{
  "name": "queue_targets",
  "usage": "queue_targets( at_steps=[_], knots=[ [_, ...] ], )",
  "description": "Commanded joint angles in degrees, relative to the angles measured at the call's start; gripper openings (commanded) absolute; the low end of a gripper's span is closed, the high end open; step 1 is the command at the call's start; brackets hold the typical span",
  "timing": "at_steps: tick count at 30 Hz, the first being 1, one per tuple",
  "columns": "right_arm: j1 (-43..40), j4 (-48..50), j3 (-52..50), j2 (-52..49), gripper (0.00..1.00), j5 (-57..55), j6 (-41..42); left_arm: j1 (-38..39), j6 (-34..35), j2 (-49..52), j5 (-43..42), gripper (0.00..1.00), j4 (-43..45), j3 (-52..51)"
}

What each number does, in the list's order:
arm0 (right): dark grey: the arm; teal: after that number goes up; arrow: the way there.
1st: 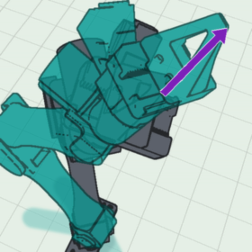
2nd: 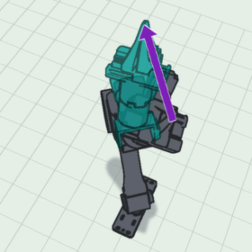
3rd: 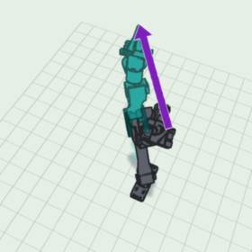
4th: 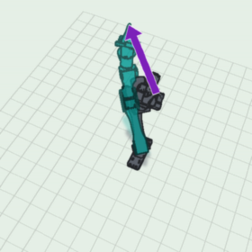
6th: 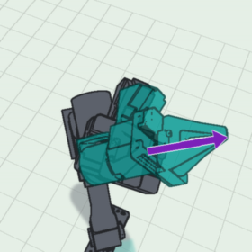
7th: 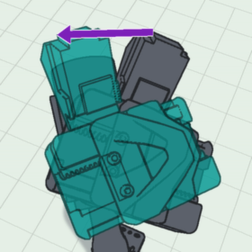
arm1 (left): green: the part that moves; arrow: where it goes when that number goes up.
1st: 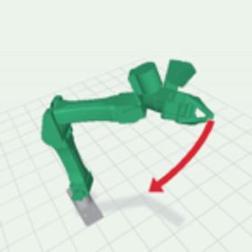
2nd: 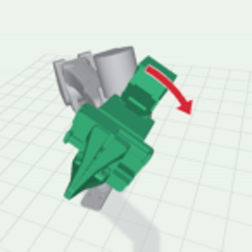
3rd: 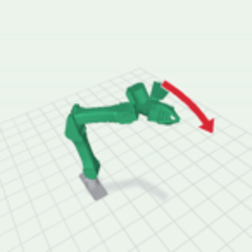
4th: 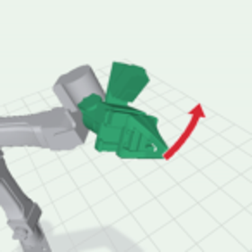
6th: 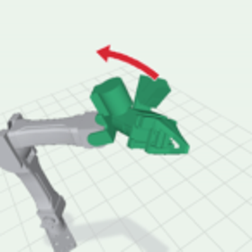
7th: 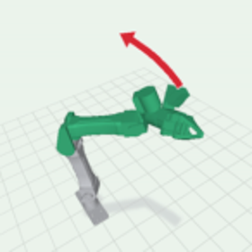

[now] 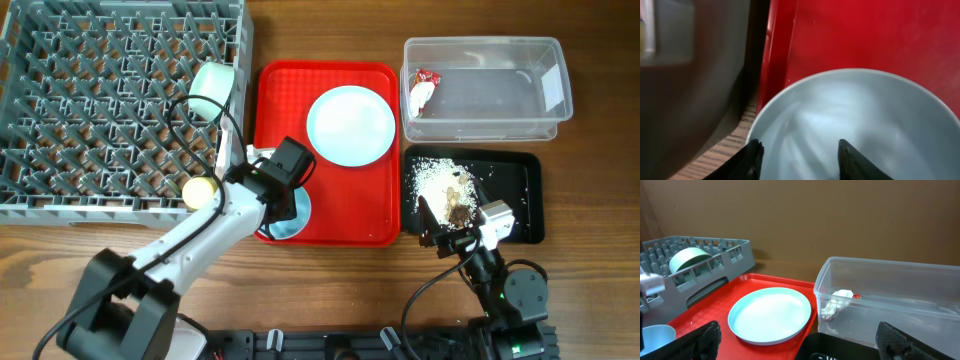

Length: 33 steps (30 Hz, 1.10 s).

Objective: Sort waste into correct bins and load items into the dishwasher rack

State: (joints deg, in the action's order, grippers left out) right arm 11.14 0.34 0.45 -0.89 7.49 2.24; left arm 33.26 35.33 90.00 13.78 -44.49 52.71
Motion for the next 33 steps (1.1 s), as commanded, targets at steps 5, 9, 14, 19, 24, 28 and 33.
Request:
queue_targets(
  at_steps=[5, 9, 14, 19, 24, 28, 33],
  knots=[
    [-0.33, 0.31, -0.15, 0.61, 1.0, 0.68, -0.72, -0.26, -5.95, 2.16, -11.89, 0.4, 3.63, -1.07],
    [-0.33, 0.31, -0.15, 0.61, 1.0, 0.68, -0.72, -0.26, -6.69, 1.75, -12.22, 0.44, 3.17, -0.59],
    [-0.33, 0.31, -0.15, 0.61, 1.0, 0.68, -0.72, -0.09, -15.69, 1.49, -24.92, 0.52, 5.88, 3.15],
    [-0.33, 0.31, -0.15, 0.61, 1.0, 0.68, -0.74, 0.0, -19.69, 1.49, -29.11, 0.57, 8.04, 3.26],
    [-0.33, 0.31, -0.15, 0.61, 1.0, 0.68, -0.72, -1.05, -18.29, -0.15, -21.03, 0.52, -1.75, 8.17],
    [-0.33, 0.31, -0.15, 0.61, 1.0, 0.68, -0.72, -1.36, -18.01, -5.03, -15.13, 0.55, -9.25, 13.16],
    [-0.33, 0.31, -0.15, 0.61, 1.0, 0.68, -0.72, -1.44, -13.86, -5.51, -8.7, 0.57, -10.62, 9.18]
  ],
)
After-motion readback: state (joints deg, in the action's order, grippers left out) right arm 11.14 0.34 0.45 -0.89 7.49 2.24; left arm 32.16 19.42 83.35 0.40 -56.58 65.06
